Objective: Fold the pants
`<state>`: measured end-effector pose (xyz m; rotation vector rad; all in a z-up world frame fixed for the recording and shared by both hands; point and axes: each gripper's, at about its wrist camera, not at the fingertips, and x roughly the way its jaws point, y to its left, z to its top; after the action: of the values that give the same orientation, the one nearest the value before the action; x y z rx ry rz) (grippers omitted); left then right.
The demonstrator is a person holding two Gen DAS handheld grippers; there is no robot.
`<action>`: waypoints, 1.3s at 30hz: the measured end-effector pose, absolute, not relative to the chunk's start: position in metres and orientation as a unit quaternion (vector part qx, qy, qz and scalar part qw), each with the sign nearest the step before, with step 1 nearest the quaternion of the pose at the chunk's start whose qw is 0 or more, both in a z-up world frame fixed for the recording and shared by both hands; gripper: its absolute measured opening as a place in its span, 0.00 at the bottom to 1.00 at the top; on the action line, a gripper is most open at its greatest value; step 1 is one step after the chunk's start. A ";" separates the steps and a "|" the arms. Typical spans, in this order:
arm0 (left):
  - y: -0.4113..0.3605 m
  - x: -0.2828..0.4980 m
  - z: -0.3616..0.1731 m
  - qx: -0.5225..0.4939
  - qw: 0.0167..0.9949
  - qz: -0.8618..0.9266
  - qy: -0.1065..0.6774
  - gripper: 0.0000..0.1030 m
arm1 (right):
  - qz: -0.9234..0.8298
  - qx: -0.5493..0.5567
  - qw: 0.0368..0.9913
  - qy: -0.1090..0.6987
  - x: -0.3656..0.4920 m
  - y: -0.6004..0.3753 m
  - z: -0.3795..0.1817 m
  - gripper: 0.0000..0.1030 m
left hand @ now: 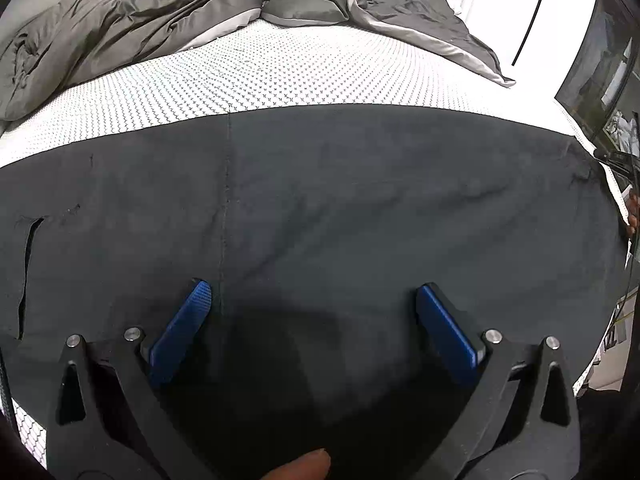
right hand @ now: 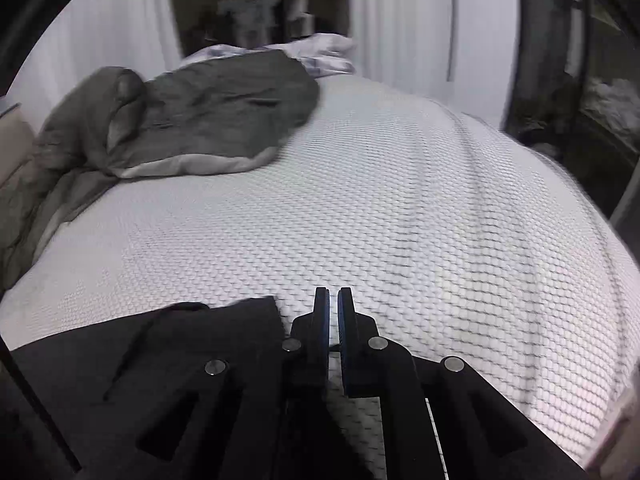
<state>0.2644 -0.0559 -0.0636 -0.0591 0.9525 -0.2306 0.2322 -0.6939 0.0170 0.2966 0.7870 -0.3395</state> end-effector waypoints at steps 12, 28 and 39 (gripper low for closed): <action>-0.165 0.213 -0.024 0.045 0.884 -0.270 0.378 0.99 | 0.005 0.104 0.937 0.333 0.125 -0.578 0.043 0.83; -0.177 0.228 -0.063 0.069 0.854 -0.269 0.440 1.00 | -0.138 -0.040 0.891 0.432 0.124 -0.597 -0.045 0.86; -0.216 0.228 -0.030 0.063 0.849 -0.319 0.416 0.99 | -0.066 -0.009 0.934 0.350 0.100 -0.569 -0.009 0.87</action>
<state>0.2283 -0.2164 -0.0299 0.1337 0.8772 -0.6722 0.1001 -0.5686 -0.0090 -0.0190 0.7152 -0.1359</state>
